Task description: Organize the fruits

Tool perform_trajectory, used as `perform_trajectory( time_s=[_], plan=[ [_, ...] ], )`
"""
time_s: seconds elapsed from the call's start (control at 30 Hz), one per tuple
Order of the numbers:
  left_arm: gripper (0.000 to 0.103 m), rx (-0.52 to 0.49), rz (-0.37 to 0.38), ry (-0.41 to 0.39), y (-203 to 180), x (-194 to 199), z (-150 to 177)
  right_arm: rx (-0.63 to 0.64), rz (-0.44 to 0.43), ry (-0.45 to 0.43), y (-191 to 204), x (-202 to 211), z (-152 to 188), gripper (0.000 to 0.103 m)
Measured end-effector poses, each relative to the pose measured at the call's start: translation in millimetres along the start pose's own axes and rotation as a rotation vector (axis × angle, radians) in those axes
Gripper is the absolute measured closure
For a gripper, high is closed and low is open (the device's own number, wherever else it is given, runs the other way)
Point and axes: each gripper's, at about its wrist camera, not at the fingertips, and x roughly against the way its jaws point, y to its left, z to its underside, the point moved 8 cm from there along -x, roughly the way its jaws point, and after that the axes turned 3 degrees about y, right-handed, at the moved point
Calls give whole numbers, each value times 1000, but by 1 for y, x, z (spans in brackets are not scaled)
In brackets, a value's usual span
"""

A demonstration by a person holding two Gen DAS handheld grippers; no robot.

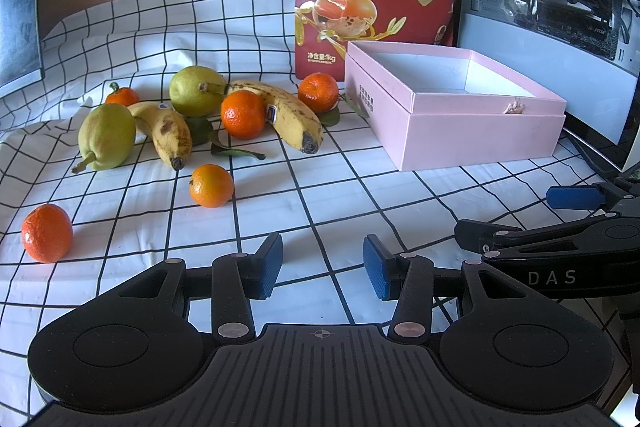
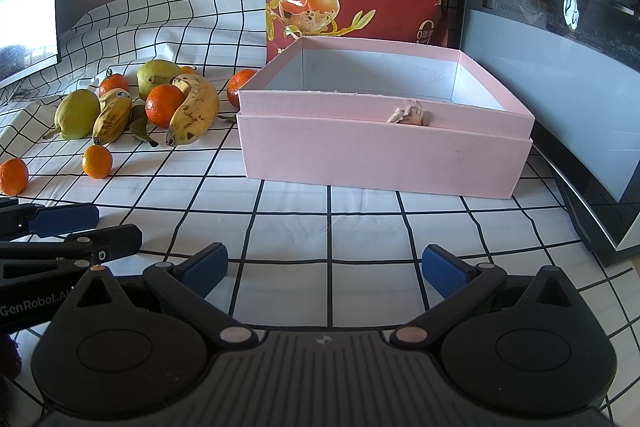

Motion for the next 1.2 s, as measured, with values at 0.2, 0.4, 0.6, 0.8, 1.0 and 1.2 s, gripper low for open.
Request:
perform_trajectory(
  time_s=[0.2,0.4,0.6,0.8,1.0,1.2],
  plan=[
    [53,1,0,1,0,0,0,2,1,-1,0,0,0,0],
    [54,-7,8,16,-1,0,-1,85,45,-33,5,8,-1,0],
    [54,-31,38,78,3,-1,-6,64,7,42,5,3,-2,0],
    [60,-44,56,136,11,1,-7,50,-49,143,10,-1,-4,0],
    [65,215,138,185,56,12,-14,25,-21,160,12,-3,-2,0],
    [67,439,57,114,130,39,-38,73,-73,166,23,-5,-5,1]
  ],
)
